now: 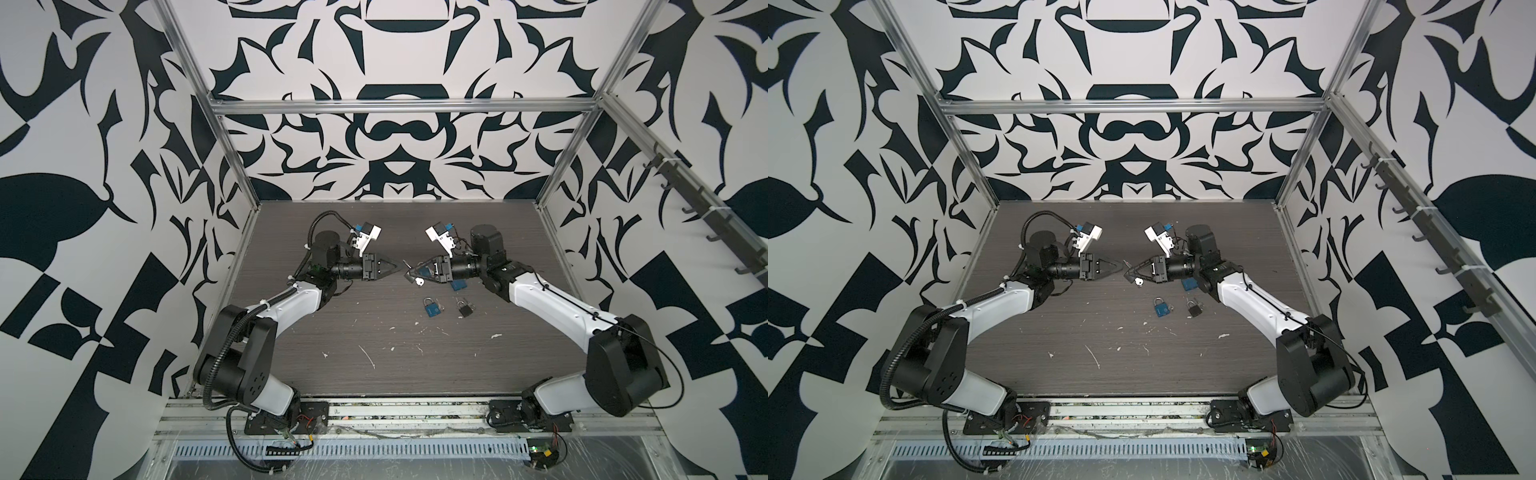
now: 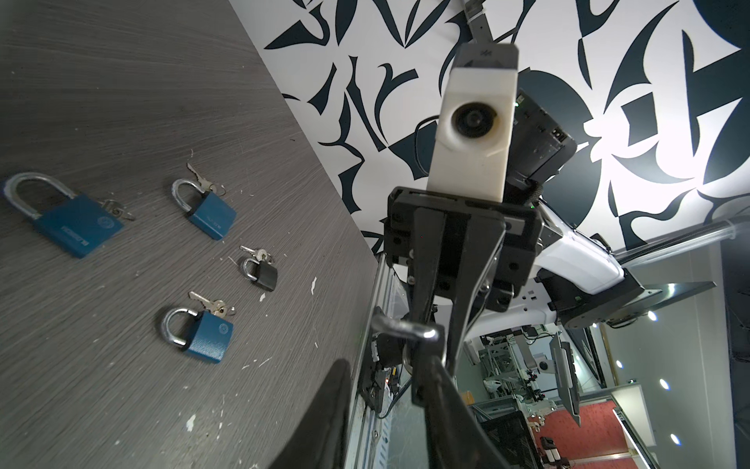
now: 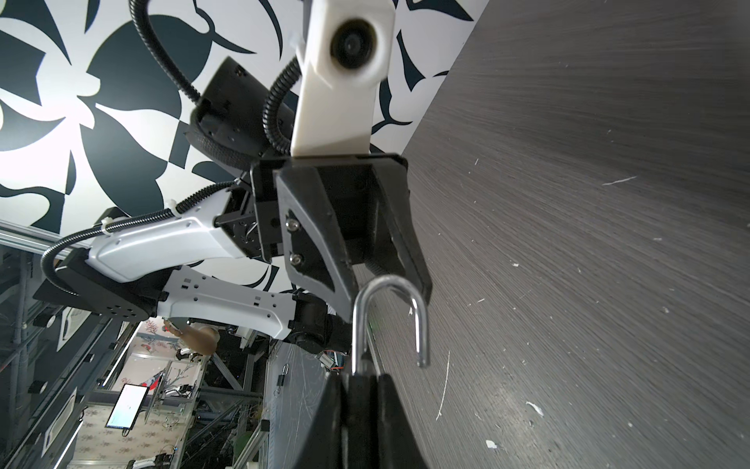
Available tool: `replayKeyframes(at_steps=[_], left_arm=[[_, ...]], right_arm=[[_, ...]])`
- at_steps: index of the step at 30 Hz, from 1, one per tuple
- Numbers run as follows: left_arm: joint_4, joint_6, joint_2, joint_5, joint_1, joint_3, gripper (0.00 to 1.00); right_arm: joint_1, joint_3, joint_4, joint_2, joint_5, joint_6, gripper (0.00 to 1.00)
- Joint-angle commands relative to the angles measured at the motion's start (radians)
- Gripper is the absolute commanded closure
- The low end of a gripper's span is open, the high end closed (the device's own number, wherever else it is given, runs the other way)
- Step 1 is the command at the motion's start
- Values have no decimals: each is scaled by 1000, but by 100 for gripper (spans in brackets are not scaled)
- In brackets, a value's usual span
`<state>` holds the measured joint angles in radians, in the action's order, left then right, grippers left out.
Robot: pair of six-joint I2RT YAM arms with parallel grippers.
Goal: Lock with the key
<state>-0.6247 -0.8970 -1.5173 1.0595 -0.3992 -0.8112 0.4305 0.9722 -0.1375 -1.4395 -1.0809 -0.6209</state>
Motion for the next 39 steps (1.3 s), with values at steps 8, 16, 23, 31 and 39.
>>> replayKeyframes(at_steps=[8, 16, 23, 31, 39], left_arm=[[-168, -91, 20, -55, 36, 45, 67], [-251, -164, 8, -137, 71, 14, 65], [-216, -149, -33, -100, 18, -68, 63], [-199, -141, -74, -54, -21, -97, 63], [-70, -72, -41, -13, -22, -83, 63]], right_arm=[[1, 9, -89, 7, -35, -38, 100], [6, -3, -81, 7, -44, -29, 100], [20, 0, -77, -8, -45, -22, 100], [25, 6, -76, -15, -43, -19, 100], [22, 26, -71, -19, -46, -19, 100]])
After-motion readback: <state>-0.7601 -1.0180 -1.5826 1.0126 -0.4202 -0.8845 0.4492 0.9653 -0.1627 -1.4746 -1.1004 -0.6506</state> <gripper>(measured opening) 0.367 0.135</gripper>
